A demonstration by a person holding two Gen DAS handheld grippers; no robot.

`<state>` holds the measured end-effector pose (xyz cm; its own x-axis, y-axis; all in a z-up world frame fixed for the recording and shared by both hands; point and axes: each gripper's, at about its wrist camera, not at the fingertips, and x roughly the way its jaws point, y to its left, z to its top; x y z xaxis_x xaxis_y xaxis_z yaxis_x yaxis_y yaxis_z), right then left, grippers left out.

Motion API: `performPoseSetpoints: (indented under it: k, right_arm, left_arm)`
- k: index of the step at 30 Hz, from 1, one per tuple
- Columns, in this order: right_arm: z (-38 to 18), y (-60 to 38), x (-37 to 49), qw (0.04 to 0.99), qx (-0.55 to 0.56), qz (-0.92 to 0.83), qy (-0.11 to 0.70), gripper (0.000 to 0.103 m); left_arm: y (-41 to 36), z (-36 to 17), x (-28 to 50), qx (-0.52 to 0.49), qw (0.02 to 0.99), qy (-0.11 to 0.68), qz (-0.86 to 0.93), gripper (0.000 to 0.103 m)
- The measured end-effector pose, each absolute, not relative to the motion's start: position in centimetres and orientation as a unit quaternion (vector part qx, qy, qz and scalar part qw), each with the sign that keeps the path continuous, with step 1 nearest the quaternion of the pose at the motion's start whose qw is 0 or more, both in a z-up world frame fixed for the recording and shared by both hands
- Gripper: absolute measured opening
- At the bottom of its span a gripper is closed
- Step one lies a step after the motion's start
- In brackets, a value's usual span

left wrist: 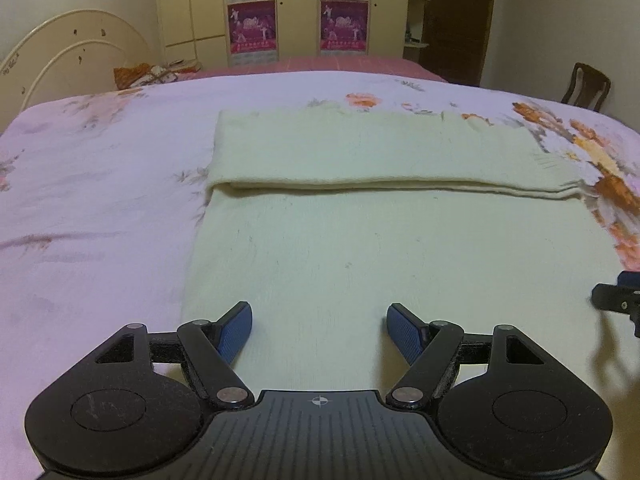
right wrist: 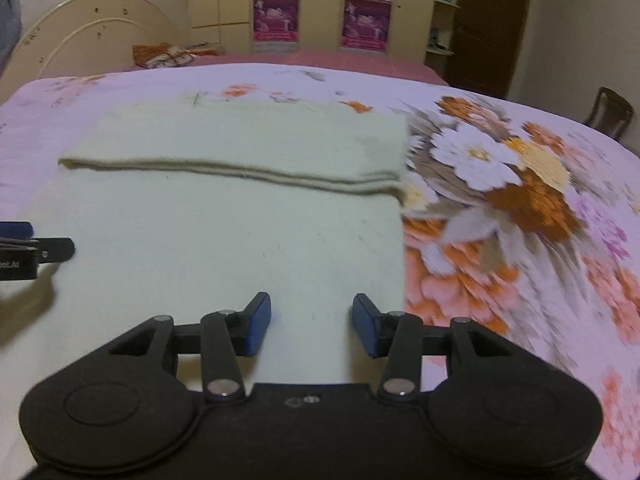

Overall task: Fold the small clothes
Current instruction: 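Smooth the folded pale green sweater flat with both grippers open, pressing along its length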

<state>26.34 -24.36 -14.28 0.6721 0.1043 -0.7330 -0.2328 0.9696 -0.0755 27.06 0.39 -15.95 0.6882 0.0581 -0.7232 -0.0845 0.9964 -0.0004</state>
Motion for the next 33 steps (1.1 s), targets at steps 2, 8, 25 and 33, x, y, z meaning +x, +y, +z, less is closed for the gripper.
performPoseSetpoints:
  k: [2,8,25,33]
  right_arm:
    - [-13.6,-24.1,25.2,0.914,-0.059,0.107,0.387,0.044]
    - [-13.1,-21.2,21.0,0.909,-0.063,0.151,0.383,0.044]
    - [-13.0,-22.0,14.0,0.907,-0.063,0.144,0.39,0.045]
    - [-14.8,-20.3,11.3,0.9,-0.127,0.146,0.39,0.047]
  left_arm:
    - [0.0,-15.4,26.1,-0.018,0.921,0.389,0.028,0.074]
    - [-1.5,-15.2,23.1,-0.006,0.921,0.389,0.0,0.074]
    - [-1.3,-15.4,15.1,0.006,0.92,0.39,-0.039,0.074]
    - [-0.3,-16.0,12.9,0.019,0.92,0.391,-0.034,0.074]
